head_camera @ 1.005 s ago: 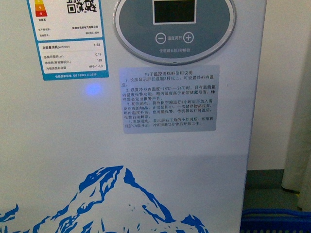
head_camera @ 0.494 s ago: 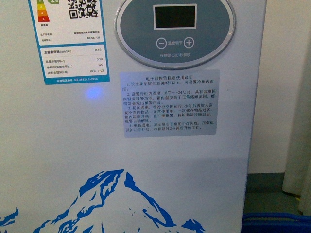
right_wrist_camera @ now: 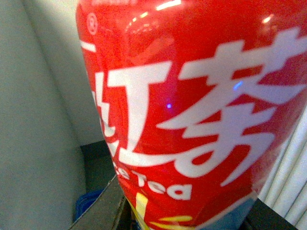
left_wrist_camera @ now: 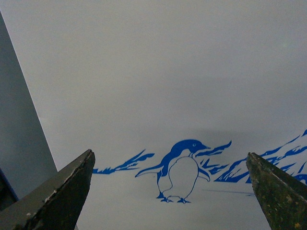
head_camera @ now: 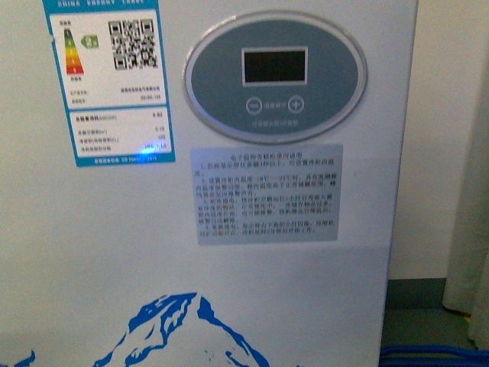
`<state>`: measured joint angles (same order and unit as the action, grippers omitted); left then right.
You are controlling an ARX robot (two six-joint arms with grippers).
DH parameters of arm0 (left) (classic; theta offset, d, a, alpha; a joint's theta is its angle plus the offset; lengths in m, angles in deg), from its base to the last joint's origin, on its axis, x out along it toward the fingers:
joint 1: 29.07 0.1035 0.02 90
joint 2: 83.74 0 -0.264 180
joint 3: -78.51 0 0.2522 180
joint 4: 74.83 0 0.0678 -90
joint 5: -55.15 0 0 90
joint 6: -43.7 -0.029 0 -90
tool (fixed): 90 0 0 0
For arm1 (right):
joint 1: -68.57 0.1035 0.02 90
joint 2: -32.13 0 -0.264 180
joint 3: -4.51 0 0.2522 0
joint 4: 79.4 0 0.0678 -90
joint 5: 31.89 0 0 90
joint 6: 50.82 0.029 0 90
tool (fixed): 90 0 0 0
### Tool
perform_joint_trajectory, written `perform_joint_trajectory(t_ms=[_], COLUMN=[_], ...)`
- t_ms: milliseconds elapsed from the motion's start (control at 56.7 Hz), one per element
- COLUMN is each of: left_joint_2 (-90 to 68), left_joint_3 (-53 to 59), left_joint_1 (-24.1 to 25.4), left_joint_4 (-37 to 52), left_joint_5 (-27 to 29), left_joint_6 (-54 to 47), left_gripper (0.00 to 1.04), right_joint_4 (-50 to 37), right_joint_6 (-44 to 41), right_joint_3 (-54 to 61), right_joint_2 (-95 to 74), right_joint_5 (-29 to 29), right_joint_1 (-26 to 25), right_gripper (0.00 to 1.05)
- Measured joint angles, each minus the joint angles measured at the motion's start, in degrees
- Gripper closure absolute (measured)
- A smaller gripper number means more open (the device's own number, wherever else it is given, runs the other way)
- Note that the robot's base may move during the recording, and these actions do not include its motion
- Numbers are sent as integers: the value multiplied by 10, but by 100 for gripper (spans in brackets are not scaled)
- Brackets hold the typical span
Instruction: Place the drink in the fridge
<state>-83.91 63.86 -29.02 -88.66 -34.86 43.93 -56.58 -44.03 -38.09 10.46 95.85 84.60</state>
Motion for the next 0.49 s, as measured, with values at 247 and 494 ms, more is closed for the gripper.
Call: perform_joint_trajectory(t_ms=[247,494], left_joint_2=[0,0], left_joint_3=[0,0], left_joint_1=[0,0], left_joint_4=[0,0], left_joint_5=[0,0], left_joint_6=[0,0], left_gripper=[8,8], right_joint_4=[0,0], right_joint_6=[0,0], right_joint_3=[0,0], right_joint_2=[0,0], right_joint_5=[0,0], right_joint_1=[0,0], right_gripper=[70,70])
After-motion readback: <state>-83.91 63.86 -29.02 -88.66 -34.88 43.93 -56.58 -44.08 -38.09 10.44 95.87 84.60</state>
